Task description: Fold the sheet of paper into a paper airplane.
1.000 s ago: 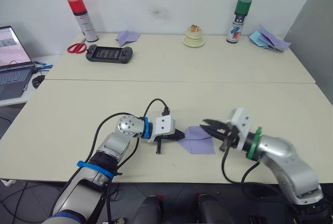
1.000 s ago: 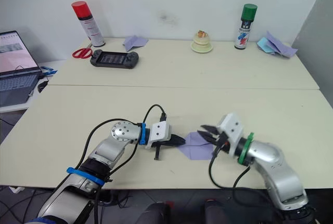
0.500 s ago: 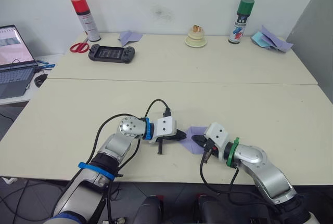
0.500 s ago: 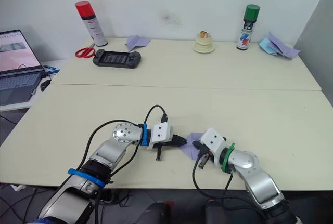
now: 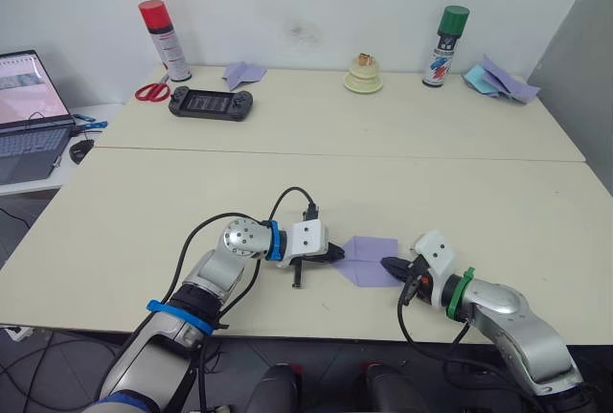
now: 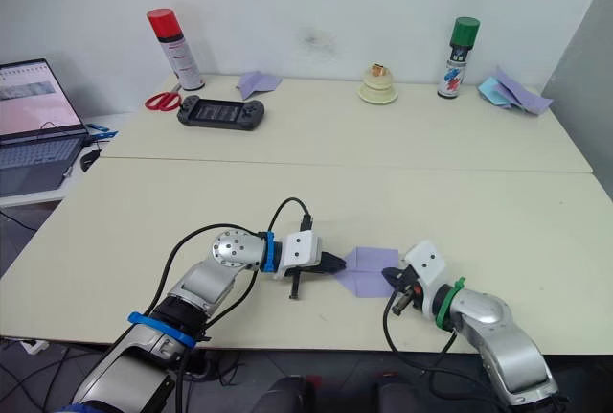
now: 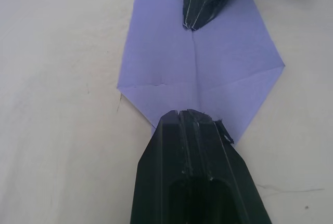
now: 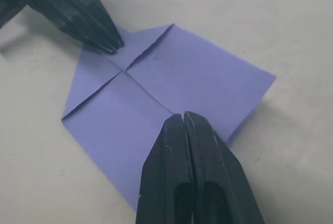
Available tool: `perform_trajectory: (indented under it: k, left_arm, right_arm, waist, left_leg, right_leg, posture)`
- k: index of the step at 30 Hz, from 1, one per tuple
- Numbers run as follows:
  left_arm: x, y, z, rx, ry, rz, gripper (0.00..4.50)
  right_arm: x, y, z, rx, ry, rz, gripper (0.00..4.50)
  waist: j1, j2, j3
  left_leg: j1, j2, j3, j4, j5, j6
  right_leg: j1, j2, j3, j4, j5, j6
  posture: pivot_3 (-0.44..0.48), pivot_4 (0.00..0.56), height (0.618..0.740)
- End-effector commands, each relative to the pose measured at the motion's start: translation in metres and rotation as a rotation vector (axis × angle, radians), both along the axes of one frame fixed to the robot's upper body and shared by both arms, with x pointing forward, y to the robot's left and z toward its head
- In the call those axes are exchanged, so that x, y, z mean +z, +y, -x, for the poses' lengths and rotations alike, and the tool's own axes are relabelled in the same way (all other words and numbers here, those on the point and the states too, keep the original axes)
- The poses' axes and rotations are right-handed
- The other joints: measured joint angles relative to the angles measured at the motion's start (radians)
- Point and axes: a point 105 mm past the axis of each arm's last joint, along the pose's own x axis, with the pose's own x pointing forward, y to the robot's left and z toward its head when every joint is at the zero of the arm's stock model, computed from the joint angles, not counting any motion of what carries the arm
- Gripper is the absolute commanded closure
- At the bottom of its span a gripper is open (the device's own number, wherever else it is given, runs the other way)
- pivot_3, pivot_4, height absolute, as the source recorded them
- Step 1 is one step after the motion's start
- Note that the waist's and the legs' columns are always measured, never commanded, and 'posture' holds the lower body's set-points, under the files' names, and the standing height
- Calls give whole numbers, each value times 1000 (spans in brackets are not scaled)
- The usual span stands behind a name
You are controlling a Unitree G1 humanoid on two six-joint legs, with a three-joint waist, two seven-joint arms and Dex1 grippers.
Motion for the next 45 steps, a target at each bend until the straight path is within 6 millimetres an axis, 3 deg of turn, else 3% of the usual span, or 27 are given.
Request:
perform_trajectory:
  k: [1,4,12,16,20,26,32,37,45]
  left_arm:
    - [-31,9,11,-4,84,-108,4500]
    - [-31,7,12,-9,83,-106,4500]
    - [-25,-1,9,-18,55,-82,4500]
    - [-12,-13,5,-12,25,-24,4500]
    - [1,-27,3,-18,7,36,4500]
    - [-4,-33,2,-18,18,29,4500]
    - [-16,-8,-6,88,78,26,4500]
    - [-30,17,4,142,161,13,4500]
    - [-52,33,12,186,211,-51,4500]
  right_arm:
    - [33,-10,0,-17,-139,-80,4457]
    - [39,-3,3,21,-165,-91,4457]
    - [19,18,-8,61,-151,-6,4457]
    - [-3,15,-7,76,-93,71,4457]
    - [-13,12,-5,83,-61,101,4457]
    - [-15,18,-1,108,-42,106,4457]
    - [-16,22,2,124,-35,107,4457]
    - [-19,22,2,130,-25,115,4457]
    - [-19,16,-3,86,-22,129,4457]
  waist:
    - [1,0,0]
    - [-1,1,0]
    - [4,1,0]
    - [19,1,0]
    - [20,1,0]
    - [18,0,1]
    - [17,0,1]
    - [0,0,0]
    - [-6,-1,-1]
  left_leg:
    - [0,0,0,0,0,0]
    - [0,1,0,-2,0,0]
    - [0,0,0,-2,0,0]
    - [0,0,0,-2,0,0]
    - [-1,0,0,-2,0,0]
    - [-1,1,0,-3,0,0]
    - [0,1,0,-4,0,0]
    - [1,2,0,-6,0,0]
    - [4,2,0,-9,0,0]
  right_leg:
    - [0,0,0,0,0,0]
    - [0,0,0,0,0,0]
    - [-1,0,0,0,0,0]
    - [-1,0,0,-1,0,0]
    - [-1,0,0,-1,0,0]
    - [-2,1,-1,-1,0,0]
    - [-2,1,-1,-1,0,0]
    - [-2,1,0,-1,0,-1]
    - [0,1,0,-1,-1,-1]
  posture:
    - [0,150,722]
    - [0,150,722]
    - [0,150,722]
    - [0,150,722]
    - [0,150,722]
    - [0,150,722]
    - [0,150,722]
    - [0,150,722]
    - [0,150,722]
